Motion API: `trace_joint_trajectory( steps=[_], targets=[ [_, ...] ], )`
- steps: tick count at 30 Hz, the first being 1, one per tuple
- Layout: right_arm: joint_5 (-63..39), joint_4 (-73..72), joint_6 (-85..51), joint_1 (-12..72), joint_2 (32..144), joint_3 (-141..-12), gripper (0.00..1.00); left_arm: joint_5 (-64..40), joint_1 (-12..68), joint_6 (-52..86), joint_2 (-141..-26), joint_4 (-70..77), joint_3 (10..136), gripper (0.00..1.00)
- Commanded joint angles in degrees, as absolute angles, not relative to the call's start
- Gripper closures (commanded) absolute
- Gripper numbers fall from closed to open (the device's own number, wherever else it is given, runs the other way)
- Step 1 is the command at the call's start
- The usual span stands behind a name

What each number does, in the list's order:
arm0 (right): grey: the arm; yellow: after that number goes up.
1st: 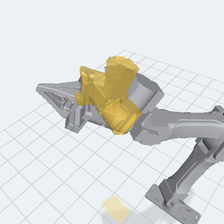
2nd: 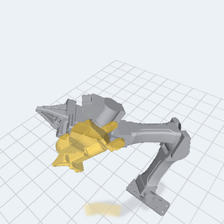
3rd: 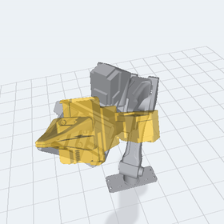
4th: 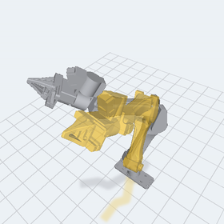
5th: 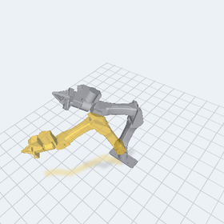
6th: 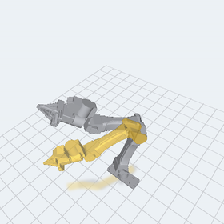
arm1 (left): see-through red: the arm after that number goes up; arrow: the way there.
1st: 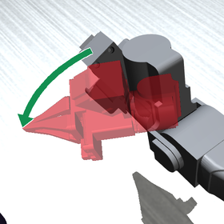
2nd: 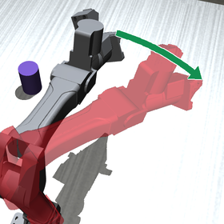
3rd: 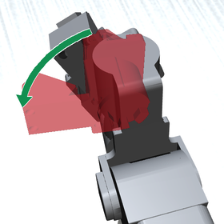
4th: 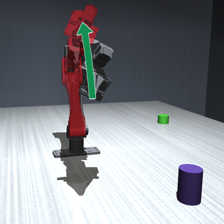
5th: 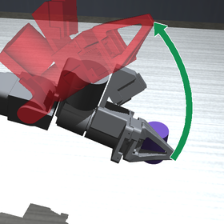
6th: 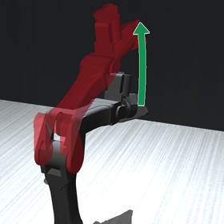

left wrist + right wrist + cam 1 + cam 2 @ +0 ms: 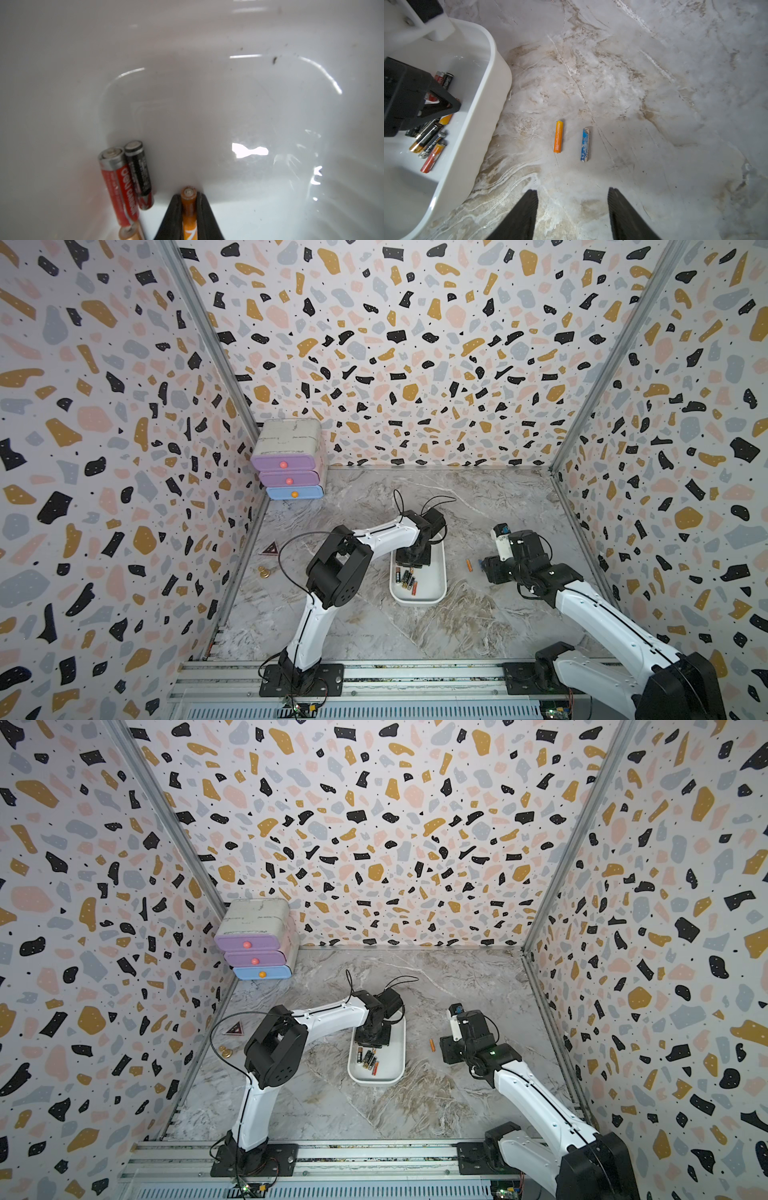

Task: Take the batteries out of the storage box
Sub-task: Pick up the battery from the storage box, then place the battery at the center of the board.

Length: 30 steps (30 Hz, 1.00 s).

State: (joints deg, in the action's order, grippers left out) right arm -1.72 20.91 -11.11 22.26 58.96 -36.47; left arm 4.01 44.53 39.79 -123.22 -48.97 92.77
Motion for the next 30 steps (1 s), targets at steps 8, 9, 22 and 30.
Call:
trace_joint_trajectory(
  steps=[8, 9, 22, 30],
  targets=[
    [-1.3, 20.7, -11.1, 22.6, 57.0, -36.1, 0.40, 4.7, 44.8, 38.7, -124.4, -49.5, 94.3, 1.00],
    [-1.3, 20.8, -11.0, 22.6, 57.1, -36.1, 0.40, 4.7, 44.8, 38.3, -123.6, -50.5, 94.9, 1.00],
    [-1.5, 21.1, -9.8, 22.6, 56.1, -35.9, 0.35, 8.4, 42.1, 32.9, -100.1, -63.2, 97.8, 1.00],
    [-1.8, 21.0, -9.5, 22.6, 56.2, -35.9, 0.34, 6.1, 26.2, 22.2, -89.2, -58.5, 80.7, 1.00]
  ],
)
